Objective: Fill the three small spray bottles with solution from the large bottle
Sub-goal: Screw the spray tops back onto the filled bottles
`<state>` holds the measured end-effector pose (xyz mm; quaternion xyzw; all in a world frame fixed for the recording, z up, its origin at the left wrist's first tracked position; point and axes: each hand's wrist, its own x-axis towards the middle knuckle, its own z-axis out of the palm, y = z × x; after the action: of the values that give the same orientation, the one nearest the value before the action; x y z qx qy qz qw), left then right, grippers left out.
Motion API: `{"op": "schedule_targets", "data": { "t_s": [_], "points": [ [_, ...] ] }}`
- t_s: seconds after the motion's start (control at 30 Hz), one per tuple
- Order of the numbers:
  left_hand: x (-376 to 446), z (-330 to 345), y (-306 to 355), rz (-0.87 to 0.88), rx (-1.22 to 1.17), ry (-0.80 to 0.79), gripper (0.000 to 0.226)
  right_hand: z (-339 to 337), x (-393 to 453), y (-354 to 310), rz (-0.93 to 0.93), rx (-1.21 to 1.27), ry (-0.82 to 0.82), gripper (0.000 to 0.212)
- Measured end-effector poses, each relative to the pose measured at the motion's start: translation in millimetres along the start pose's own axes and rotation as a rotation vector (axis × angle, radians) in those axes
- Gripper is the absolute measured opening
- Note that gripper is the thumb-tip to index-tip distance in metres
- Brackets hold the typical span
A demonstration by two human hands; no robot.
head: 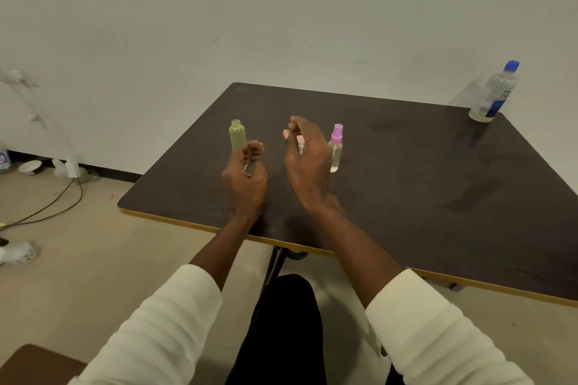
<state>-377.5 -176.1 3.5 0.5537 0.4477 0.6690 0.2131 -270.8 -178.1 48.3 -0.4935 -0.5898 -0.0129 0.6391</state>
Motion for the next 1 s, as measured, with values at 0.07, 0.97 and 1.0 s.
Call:
{"op": "schedule_targets", "data": {
  "t_s": [0.07,0.97,1.0],
  "points": [
    [16.0,-16.4,-11.7,-0.031,0.02,0.131,0.021,12.4,-2.9,-5.3,0.03,0.026,-0.145,0.008],
    [88.1,-21.2,-72.8,-0.347,-0.075,-0.122,0.037,117.3,19.1,40.8,0.638,-0.326,-0.525,0.022],
    [88.3,-21.0,-72.2,-0.341,-0.077,-0.119,0.036,115.8,21.3,39.0,0.64,-0.34,-0.545,0.023]
  ]
}}
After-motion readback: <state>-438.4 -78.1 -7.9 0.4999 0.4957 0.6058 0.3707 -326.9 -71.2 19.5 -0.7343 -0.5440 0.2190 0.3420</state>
